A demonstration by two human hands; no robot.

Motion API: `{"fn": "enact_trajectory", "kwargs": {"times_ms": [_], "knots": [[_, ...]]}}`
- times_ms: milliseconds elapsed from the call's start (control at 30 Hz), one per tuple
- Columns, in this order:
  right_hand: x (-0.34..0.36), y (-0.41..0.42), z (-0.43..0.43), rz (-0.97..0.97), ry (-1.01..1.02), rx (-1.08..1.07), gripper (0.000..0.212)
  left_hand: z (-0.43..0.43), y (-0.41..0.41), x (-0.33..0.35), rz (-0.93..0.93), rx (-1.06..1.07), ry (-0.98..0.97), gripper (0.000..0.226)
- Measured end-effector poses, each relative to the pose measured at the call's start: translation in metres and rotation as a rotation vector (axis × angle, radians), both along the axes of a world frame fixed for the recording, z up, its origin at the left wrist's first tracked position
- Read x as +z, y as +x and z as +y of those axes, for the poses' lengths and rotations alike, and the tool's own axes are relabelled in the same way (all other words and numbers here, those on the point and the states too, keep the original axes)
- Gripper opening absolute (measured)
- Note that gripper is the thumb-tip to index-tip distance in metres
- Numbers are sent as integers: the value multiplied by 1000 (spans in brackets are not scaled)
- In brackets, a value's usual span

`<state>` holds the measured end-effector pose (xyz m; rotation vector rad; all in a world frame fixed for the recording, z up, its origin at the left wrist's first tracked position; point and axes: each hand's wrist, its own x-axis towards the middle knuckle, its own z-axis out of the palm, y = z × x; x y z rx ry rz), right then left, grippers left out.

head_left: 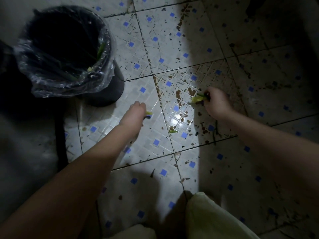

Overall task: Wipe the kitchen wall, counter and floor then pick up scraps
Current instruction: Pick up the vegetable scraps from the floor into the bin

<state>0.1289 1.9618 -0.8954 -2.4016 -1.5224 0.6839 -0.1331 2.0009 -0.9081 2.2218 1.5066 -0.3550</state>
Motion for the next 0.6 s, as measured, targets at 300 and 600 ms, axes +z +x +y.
{"fn": "enact_trajectory", "kwargs": {"times_ms": [300, 600], "knots": [[13, -27, 12, -14, -1, 171, 26, -23, -28, -1, 12, -62, -6, 27], [23, -41, 5, 17, 15, 235, 24, -28, -25, -5, 98, -106, -58, 33]]}}
